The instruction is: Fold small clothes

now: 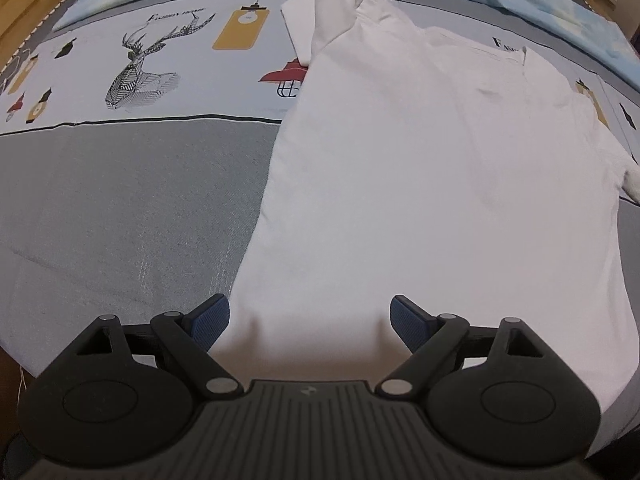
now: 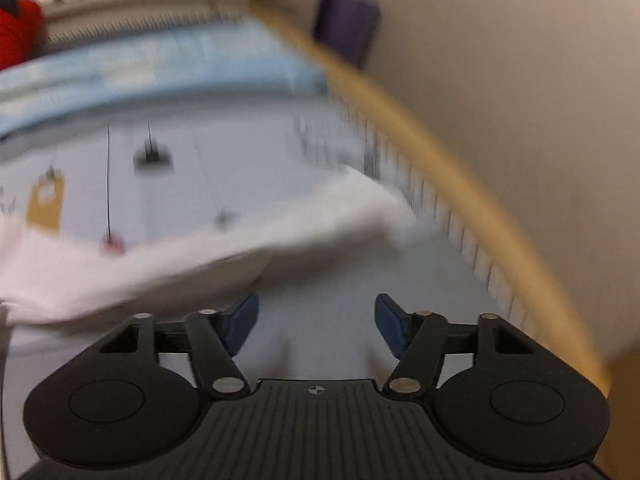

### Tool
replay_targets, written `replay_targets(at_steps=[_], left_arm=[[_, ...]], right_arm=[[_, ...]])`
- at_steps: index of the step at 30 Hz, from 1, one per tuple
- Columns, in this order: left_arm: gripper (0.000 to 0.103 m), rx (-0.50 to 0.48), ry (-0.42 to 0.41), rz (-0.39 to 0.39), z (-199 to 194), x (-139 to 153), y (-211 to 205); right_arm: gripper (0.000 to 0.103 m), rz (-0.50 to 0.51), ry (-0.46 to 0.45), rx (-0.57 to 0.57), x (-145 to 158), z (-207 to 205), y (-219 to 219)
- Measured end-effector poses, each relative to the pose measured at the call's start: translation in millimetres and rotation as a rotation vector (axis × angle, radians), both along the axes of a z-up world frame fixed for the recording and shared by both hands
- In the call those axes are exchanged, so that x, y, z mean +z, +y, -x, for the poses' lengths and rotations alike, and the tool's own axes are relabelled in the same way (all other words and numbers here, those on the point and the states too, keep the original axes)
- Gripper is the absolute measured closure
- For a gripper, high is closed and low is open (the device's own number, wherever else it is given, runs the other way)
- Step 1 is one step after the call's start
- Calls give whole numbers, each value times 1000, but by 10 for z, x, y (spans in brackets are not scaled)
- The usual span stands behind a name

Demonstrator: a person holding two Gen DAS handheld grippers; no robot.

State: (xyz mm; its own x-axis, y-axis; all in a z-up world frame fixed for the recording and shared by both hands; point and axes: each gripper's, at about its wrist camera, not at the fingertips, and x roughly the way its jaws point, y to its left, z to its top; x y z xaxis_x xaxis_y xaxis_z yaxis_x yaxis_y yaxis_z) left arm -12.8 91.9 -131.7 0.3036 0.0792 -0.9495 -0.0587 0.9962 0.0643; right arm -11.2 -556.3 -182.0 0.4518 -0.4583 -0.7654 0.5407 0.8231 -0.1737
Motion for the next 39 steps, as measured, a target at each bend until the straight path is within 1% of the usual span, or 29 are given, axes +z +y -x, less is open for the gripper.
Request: replay_targets(at_steps=[1, 2, 4, 6, 8, 10, 11, 12, 14, 15, 16, 17, 18, 19, 20, 21, 22, 23, 24, 26, 27, 30, 32, 34, 36, 37, 38, 39], left_arm=[[12, -2, -3, -4, 14, 13, 9], [12, -1, -4, -5, 26, 22, 23], [12, 11, -6, -3, 49, 39, 68], [12, 35, -9, 15, 84, 76, 133], [12, 50, -12, 32, 131, 112, 189], [11, 60, -17, 39, 208, 142, 248], [10, 65, -17, 44, 249, 145, 279], [9, 68, -15, 49, 301, 139, 319], [9, 78, -6, 47, 397, 105, 404], [9, 85, -1, 43, 436, 86, 447], [9, 93, 7, 38, 481, 62, 506], [9, 97, 11, 31, 518, 50, 555], [9, 102, 12, 14, 558, 45, 609], [9, 106, 10, -2, 595, 42, 655], [9, 107, 14, -14, 622, 37, 696], [9, 106, 21, -22, 644, 23, 732], [9, 102, 34, -27, 664, 2, 757], [9, 99, 52, -32, 677, -24, 772], [9, 98, 63, -34, 687, -45, 778], [9, 93, 75, -36, 693, -79, 764], [9, 90, 75, -36, 694, -89, 755], [9, 78, 79, -37, 662, -109, 710], [9, 70, 73, -33, 638, -108, 698], [9, 68, 69, -27, 624, -121, 697], [9, 73, 76, -25, 608, -163, 714], [9, 78, 83, -26, 606, -193, 714], [9, 84, 89, -25, 595, -221, 716], [9, 93, 94, -22, 590, -244, 727]], right_arm=[[38, -64, 13, -23, -97, 106, 18], [38, -117, 16, -31, -139, 195, 128], [38, -232, -6, -15, -190, 360, 301], [38, -326, -25, 47, -202, 474, 554], [38, -371, -46, 121, -139, 544, 795], [38, -409, -69, 149, -45, 653, 1004], [38, -454, -69, 166, -26, 682, 1092], [38, -527, -66, 195, -33, 727, 1194], [38, -640, -37, 260, -14, 800, 1360], [38, -683, -23, 300, -32, 867, 1479], [38, -699, -13, 332, -11, 929, 1583], [38, -692, -3, 365, -27, 973, 1684], [38, -632, 13, 387, -40, 1016, 1789], [38, -557, 28, 398, -34, 1047, 1887], [38, -451, 56, 419, -61, 1062, 1977], [38, -362, 101, 437, -116, 1054, 2062], [38, -320, 159, 447, -185, 1016, 2098], [39, -328, 214, 462, -259, 971, 2090], [40, -362, 253, 493, -317, 910, 2174], [41, -414, 285, 560, -361, 730, 2397], [41, -440, 268, 584, -337, 611, 2515], [41, -582, 157, 637, -215, 278, 2737], [41, -605, 132, 634, -184, 106, 2767], [41, -598, 121, 615, -182, 48, 2648], [41, -612, 120, 577, -200, 136, 2389], [41, -617, 126, 554, -238, 200, 2363], [41, -627, 136, 524, -283, 253, 2233], [41, -641, 144, 508, -286, 390, 2211]])
